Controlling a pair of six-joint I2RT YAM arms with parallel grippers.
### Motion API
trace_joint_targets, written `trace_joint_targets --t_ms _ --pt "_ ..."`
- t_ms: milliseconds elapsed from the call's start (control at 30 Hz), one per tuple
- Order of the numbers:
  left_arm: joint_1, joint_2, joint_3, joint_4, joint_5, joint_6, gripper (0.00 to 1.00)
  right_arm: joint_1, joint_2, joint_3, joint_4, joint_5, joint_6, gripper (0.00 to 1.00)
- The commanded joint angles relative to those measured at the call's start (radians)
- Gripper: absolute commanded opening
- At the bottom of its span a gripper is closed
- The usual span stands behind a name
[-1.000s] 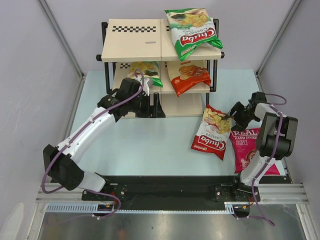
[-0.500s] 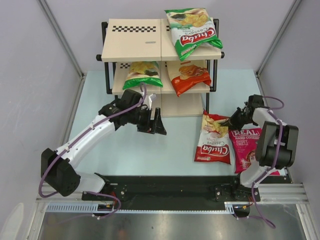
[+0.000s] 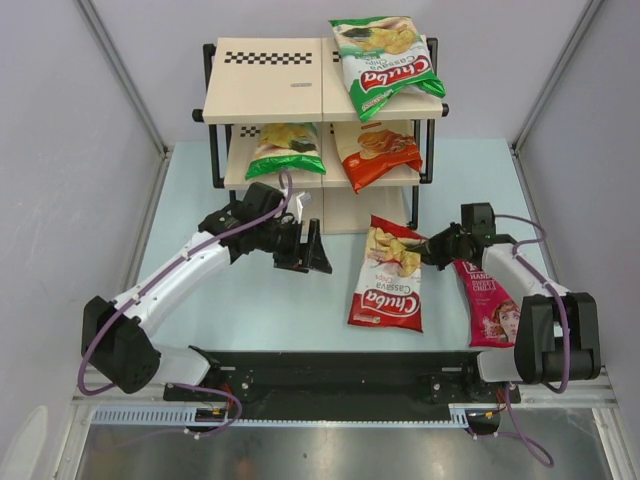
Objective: Place and organize the chips bags onto the shelf
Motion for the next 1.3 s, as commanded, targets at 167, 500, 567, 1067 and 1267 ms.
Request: trace_joint_targets --t_ms 167,500,567,1067,1267 --pt "-0.002 -0.077 -0.034 -0.008 -0.05 -0.008 0.79 0.118 -0.073 -0.037 0.133 0.288 0.383 0.18" --pt "-0.002 -0.114 -0.096 -0.025 -0.085 -0.017 0.78 0.077 -0.081 -0.042 -0.036 0.185 0.041 0.71" --pt "-0.002 -0.113 -0.099 -0.033 -0.09 -0.014 0.79 0.065 -0.065 -0.04 -0.051 0.152 -0.085 0.75" --pt "-0.002 -0.051 -0.076 -0.07 -0.064 0.049 0.79 0.1 0.097 -0.037 -0.057 0.089 -0.32 0.79" --pt "-0.002 0.013 -0.108 -0.11 0.011 0.047 0.82 0.106 0.108 -0.039 -0.005 0.073 -0.265 0.42"
